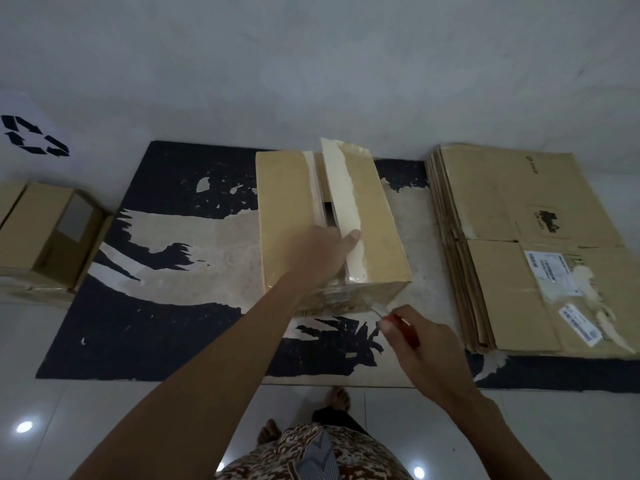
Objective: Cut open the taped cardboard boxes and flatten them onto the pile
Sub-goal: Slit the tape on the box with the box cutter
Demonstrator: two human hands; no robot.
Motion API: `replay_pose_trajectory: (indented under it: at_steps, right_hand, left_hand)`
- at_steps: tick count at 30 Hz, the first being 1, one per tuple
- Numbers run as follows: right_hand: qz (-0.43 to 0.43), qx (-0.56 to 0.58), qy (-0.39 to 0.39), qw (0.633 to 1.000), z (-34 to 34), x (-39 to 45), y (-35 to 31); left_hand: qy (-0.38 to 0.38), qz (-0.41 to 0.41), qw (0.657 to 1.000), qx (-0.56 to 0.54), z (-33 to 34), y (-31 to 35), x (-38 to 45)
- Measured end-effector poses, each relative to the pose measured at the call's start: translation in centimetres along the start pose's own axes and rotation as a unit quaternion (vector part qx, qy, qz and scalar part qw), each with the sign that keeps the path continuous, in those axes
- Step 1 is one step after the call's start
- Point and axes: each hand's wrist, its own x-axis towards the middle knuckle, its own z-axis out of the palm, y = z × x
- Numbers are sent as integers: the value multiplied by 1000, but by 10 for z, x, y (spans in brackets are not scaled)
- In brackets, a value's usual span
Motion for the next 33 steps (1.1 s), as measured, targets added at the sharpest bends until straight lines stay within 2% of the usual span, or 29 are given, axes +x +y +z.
replay_pose_trajectory:
  at_steps: [1, 3, 5, 6, 9, 13, 15, 17, 19, 22, 26, 29, 32, 33]
  right_hand:
    - [4, 64, 20, 998, -1, -4, 9]
    - [55, 174, 107, 977, 0, -9, 24]
    - [174, 258, 173, 935, 8, -6, 42]
    - [238, 262, 179, 918, 13, 1, 51]
    - [343, 186, 124, 912, 29, 28, 79]
    - [341, 22, 44, 939, 46, 66, 106]
    - [333, -19, 23, 942, 50, 76, 110]
    - [327, -25, 20, 945, 52, 84, 109]
    - [320, -21, 25, 947, 55, 90, 107]
    - [316, -38, 24, 948, 56, 94, 107]
    - [332, -25, 3, 943, 51, 99, 111]
    - [274, 30, 83, 958, 37, 114, 99]
    - [155, 108, 221, 957, 16, 133, 61]
    - [119, 134, 246, 952, 10, 137, 43]
  left_hand:
    - [4, 21, 1000, 10, -1, 1, -3]
    - [22, 51, 998, 39, -1, -5, -3]
    - [32, 71, 991, 109, -2, -4, -6]
    - [28, 86, 984, 156, -5, -5, -7]
    - [10, 142, 945, 296, -16, -3, -7]
    - [28, 230, 891, 390, -38, 18, -10]
    - [62, 250, 879, 401, -55, 27, -13]
    - [101, 248, 889, 372, -77, 32, -20]
    - [126, 226, 901, 349, -101, 29, -28]
    - [155, 175, 887, 397, -132, 13, -40]
    - [149, -5, 916, 373, -158, -31, -36]
    - [115, -59, 931, 341, -148, -66, -25]
    - [105, -135, 974, 149, -108, -63, -19]
    - [95, -160, 980, 70, -95, -58, -17]
